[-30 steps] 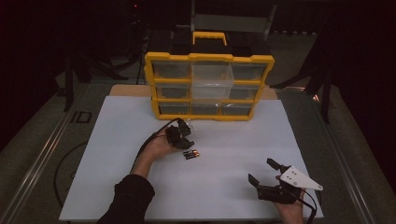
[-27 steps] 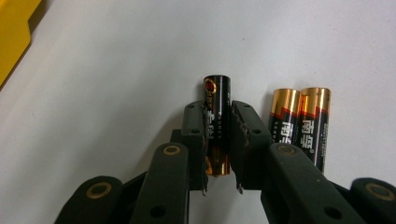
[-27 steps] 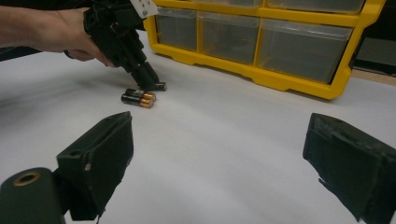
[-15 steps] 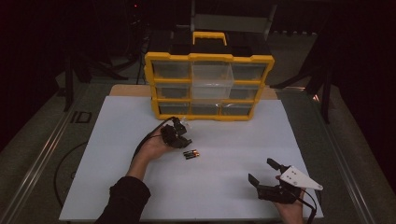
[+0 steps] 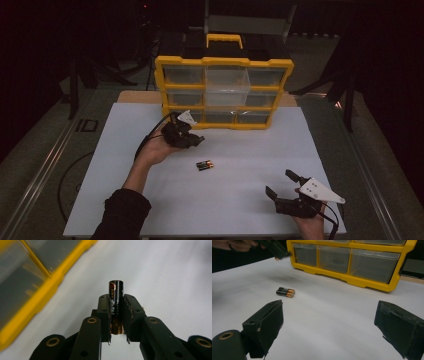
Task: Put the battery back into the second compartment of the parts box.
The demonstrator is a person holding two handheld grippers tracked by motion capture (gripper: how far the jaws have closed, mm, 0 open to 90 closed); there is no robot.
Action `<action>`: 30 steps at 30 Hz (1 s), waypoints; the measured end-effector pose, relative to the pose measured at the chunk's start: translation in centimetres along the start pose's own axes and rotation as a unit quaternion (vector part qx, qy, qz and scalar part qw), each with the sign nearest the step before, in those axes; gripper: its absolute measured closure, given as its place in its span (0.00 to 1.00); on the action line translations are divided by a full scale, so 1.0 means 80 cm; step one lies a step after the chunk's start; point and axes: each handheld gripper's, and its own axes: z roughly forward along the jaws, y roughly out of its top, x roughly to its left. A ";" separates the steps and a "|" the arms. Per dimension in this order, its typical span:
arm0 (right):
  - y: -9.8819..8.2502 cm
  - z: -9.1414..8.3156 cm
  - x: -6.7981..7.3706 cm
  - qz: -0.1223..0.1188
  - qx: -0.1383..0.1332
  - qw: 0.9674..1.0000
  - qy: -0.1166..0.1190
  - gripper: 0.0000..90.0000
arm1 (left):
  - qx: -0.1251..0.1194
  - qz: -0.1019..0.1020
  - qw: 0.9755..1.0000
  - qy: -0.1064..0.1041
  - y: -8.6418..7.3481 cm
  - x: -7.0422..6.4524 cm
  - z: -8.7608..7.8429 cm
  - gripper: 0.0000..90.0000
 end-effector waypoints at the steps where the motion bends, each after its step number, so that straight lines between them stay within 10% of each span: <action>1: 0.000 0.000 0.000 0.000 0.000 1.000 0.000 0.09 | 0.000 0.000 1.000 0.000 0.000 0.000 0.000 0.86; 30: 0.000 0.000 0.000 0.003 0.001 1.000 0.004 0.09 | -0.064 0.032 0.997 0.018 0.099 0.020 -0.126 0.86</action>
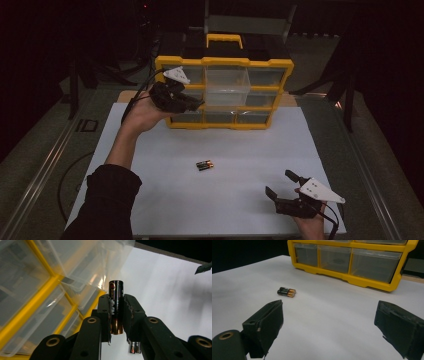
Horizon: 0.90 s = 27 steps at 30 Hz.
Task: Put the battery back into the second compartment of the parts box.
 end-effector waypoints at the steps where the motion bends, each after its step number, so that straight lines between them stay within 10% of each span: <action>1: 0.000 0.000 0.000 0.001 0.000 1.000 -0.002 0.09 | -0.001 -0.002 1.000 0.000 0.002 0.002 -0.002 0.86; 27: 0.001 -0.001 -0.002 0.002 -0.001 1.000 -0.001 0.09 | -0.037 -0.016 0.999 0.034 0.081 0.011 -0.035 0.86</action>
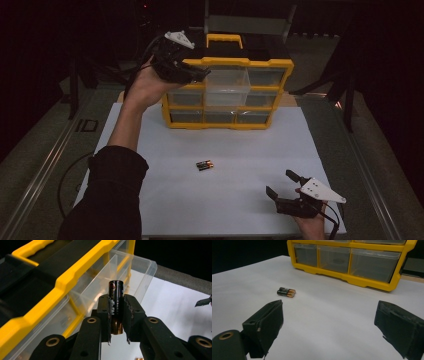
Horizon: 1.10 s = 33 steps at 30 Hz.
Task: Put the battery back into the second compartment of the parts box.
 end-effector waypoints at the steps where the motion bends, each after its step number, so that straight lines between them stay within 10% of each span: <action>1: 0.000 0.000 0.000 0.000 0.000 1.000 0.000 0.09 | 0.002 0.000 1.000 0.004 0.003 -0.001 0.002 0.86; 19: 0.001 -0.003 -0.001 0.002 -0.001 1.000 0.000 0.09 | -0.003 -0.010 1.000 0.008 0.012 -0.010 0.039 0.85; 25: 0.001 -0.003 -0.001 0.003 -0.002 1.000 -0.001 0.09 | -0.011 -0.054 0.997 0.048 0.003 -0.005 0.031 0.15; 33: 0.001 -0.003 0.000 0.002 -0.001 1.000 -0.001 0.09 | 0.008 -0.059 0.996 0.059 -0.021 -0.001 0.025 0.02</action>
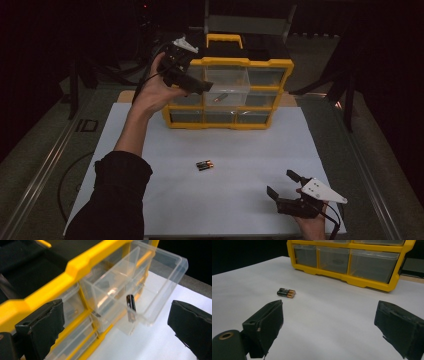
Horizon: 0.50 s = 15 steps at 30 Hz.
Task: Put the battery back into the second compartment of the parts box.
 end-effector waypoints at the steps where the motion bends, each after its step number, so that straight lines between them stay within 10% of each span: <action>1: 0.000 0.000 0.000 0.000 0.000 1.000 0.000 0.09 | 0.002 0.000 1.000 0.004 -0.003 0.000 0.000 0.02; 15: 0.000 0.001 0.001 -0.004 0.001 1.000 0.001 0.09 | 0.033 0.020 0.999 -0.003 -0.063 -0.014 0.017 0.02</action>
